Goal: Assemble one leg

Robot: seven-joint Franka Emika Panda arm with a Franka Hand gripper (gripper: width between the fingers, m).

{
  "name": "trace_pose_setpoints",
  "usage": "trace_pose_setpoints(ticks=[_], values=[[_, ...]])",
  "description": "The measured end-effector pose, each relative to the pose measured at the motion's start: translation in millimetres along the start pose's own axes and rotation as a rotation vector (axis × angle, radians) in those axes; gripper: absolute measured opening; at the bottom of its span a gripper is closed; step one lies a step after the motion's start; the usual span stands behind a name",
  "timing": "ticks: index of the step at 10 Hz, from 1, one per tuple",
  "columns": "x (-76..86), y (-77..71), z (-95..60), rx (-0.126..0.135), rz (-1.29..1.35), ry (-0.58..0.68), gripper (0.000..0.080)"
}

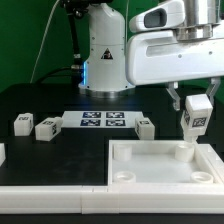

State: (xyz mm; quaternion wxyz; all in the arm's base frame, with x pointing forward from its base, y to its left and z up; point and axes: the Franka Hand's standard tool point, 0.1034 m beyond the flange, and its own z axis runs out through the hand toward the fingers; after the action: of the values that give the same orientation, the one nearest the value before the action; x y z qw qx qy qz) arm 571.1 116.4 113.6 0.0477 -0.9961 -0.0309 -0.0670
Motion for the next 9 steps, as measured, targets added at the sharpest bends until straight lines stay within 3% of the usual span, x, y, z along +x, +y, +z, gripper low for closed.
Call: trace_pose_setpoints(ticks=[2, 3, 5, 9], values=[[3.9, -0.2, -0.6, 0.001, -0.001, 0.038, 0.0290], [9.5, -0.2, -1.9, 0.002, -0.005, 0.174, 0.0290], [7.7, 4.3, -2.1, -0.006, -0.035, 0.281, 0.0290], [43.8, 7.6, -1.8, -0.025, -0.155, 0.321, 0.0290]])
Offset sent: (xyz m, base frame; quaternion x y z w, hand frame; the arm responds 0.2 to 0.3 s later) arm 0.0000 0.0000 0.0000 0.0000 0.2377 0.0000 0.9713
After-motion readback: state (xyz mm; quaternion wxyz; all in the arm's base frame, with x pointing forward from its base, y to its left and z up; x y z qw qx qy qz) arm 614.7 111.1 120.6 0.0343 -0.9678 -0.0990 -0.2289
